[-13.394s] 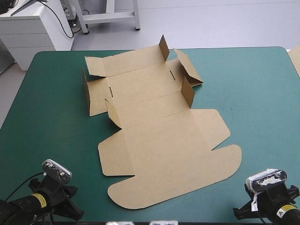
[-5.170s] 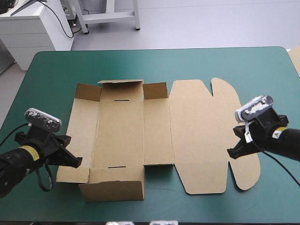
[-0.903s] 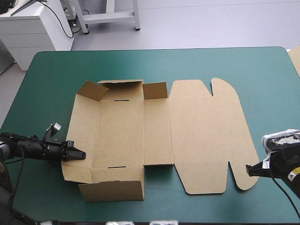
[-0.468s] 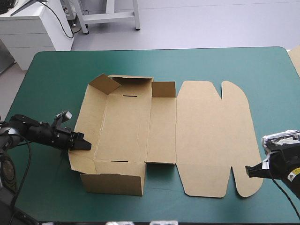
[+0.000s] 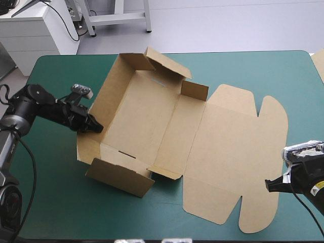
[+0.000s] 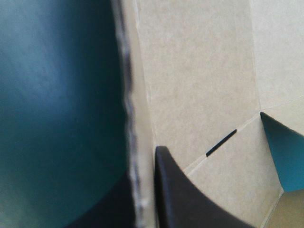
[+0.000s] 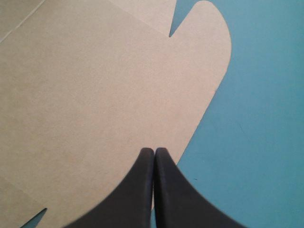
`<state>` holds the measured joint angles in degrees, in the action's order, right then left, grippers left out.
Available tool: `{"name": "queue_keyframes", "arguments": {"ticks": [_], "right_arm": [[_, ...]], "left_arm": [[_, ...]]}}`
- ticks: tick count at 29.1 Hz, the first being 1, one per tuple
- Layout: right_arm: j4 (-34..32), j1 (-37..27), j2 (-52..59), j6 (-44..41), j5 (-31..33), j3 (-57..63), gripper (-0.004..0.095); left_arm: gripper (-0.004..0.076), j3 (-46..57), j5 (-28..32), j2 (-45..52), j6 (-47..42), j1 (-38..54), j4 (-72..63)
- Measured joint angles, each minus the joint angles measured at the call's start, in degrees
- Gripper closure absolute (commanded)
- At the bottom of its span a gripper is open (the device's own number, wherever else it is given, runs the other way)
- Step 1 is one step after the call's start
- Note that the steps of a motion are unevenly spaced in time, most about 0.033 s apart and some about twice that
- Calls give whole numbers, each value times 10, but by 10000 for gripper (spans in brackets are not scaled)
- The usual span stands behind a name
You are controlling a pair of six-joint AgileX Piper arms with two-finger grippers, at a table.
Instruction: Fold the box
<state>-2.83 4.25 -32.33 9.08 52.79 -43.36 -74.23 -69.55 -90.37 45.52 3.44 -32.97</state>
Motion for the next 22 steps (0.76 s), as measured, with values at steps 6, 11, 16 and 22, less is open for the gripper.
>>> {"name": "queue_keyframes", "arguments": {"ticks": [6,11,16,22], "right_arm": [[0,0,0,1,0,0,924],[-9,0,0,22,-14,0,924],[-17,0,0,-7,-46,0,924],[-19,0,0,-29,-67,-2,924]], "left_arm": [[731,-165,-13,10,-56,-134,130],[731,-232,-3,10,-79,-250,238],[731,-241,43,9,-93,-356,344],[731,-241,106,-2,-95,-452,469]]}}
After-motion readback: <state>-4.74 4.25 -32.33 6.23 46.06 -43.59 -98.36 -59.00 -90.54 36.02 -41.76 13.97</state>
